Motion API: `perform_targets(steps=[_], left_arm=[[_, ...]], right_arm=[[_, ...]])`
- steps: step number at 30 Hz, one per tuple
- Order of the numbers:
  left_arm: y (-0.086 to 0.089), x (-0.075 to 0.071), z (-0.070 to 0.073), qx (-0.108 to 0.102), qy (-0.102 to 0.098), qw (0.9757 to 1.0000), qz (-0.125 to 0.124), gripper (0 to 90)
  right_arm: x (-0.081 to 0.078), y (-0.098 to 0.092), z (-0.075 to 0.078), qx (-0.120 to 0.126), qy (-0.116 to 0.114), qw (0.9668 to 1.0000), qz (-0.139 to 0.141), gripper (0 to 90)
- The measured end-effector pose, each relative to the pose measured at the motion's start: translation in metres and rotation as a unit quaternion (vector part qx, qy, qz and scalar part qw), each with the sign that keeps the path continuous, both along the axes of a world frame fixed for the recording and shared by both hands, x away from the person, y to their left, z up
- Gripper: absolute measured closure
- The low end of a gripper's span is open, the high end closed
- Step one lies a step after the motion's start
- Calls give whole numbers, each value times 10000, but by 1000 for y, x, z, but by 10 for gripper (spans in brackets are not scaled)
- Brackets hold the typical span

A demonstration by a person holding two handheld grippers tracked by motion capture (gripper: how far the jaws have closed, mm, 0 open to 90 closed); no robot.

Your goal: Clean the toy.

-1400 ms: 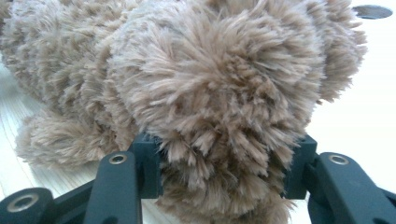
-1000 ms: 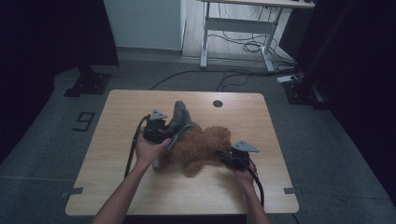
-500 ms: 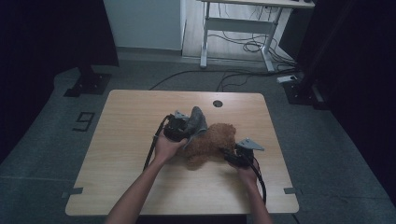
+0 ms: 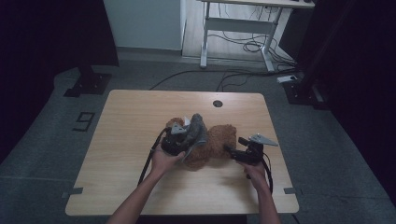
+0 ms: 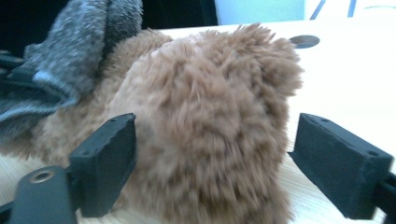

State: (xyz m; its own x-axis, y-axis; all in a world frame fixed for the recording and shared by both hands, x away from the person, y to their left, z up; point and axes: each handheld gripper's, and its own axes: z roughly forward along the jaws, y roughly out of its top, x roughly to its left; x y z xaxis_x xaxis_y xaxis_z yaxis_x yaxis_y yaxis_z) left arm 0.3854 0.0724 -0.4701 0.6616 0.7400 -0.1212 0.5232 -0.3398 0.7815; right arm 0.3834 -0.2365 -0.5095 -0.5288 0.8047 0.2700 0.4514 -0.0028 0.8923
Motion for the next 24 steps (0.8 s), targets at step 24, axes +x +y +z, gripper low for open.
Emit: perform_targets(steps=[24], left_arm=[[8, -21, -8, -522, 126, 9983, -216, 781]], right_arm=[[-2, 23, -22, -342, -124, 9984, 444, 327]])
